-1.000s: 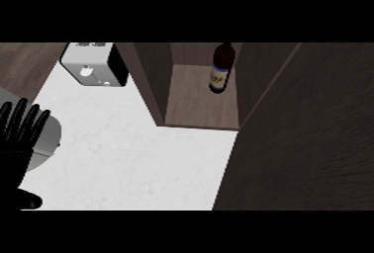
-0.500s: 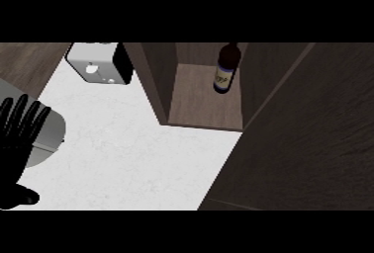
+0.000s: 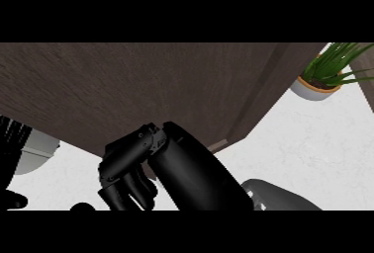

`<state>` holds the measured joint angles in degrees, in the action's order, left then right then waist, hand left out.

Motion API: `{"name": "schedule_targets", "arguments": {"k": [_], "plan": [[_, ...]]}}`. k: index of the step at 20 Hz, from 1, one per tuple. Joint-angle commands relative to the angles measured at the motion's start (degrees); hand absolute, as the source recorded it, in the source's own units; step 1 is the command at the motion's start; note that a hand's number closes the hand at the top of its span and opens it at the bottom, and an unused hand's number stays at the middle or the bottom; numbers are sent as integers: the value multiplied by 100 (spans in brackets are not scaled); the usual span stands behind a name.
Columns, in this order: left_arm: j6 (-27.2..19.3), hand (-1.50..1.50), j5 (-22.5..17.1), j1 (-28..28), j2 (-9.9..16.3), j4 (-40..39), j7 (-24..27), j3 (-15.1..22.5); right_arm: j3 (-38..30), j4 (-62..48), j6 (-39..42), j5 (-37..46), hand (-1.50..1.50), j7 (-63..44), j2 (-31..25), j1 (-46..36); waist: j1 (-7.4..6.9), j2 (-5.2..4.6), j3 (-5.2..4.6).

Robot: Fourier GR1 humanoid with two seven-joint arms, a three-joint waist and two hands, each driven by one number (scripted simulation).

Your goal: Pick up the wine, place it into the cabinet and close the cabinet

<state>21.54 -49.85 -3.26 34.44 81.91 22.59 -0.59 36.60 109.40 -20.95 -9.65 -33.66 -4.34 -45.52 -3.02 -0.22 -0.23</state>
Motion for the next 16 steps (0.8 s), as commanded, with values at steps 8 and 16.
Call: {"name": "schedule_targets", "arguments": {"k": [8,16], "plan": [[216,-150,101,115,-101,-335,-59,-400,-996,-2479,-144,-1161,150,864,430,-1386,188,8,19],[381,-150,90,-74,-113,-102,-294,-649,-1604,-3451,974,-1092,150,1757,200,-767,241,13,24]]}}
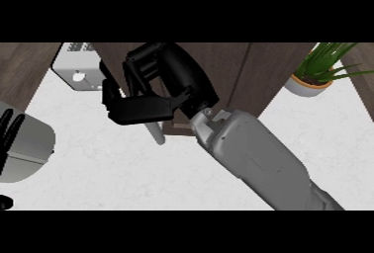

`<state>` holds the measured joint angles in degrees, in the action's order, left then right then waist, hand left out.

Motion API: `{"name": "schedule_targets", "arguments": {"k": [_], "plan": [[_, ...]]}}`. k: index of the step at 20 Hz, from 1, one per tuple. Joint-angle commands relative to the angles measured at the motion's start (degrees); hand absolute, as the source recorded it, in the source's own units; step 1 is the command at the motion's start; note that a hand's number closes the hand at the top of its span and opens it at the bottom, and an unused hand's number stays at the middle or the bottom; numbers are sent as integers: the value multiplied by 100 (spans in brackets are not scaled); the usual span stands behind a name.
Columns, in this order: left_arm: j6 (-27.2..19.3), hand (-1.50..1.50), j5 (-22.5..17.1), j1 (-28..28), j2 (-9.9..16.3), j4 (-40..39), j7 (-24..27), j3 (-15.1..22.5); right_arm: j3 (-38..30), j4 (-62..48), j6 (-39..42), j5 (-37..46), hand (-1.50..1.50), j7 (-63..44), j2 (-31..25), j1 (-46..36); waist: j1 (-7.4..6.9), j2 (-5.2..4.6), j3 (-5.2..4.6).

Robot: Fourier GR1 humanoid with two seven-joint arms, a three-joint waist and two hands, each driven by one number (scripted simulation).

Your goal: Pick up the wine, place it into the cabinet and close the cabinet

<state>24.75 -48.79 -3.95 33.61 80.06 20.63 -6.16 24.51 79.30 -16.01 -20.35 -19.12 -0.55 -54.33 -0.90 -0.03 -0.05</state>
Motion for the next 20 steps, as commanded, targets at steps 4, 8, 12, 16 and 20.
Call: {"name": "schedule_targets", "arguments": {"k": [4,8,12,16,20], "plan": [[-120,-150,207,554,-165,-400,-219,-35,-712,-921,844,16,150,491,-260,-162,75,-21,2],[-242,-150,240,522,-328,-55,-227,42,-876,-1477,1161,40,150,904,-324,-195,26,-36,4],[71,-150,168,194,-244,-44,-175,-55,-829,-1824,976,355,150,1202,-264,-263,-60,-40,0],[77,-150,28,350,-202,41,-277,-114,-1021,-1889,1351,204,150,1377,-584,-131,-33,-49,5],[18,-150,98,457,-242,16,-354,-44,-1053,-2076,1361,211,150,1376,-488,-287,-12,-58,3]]}}
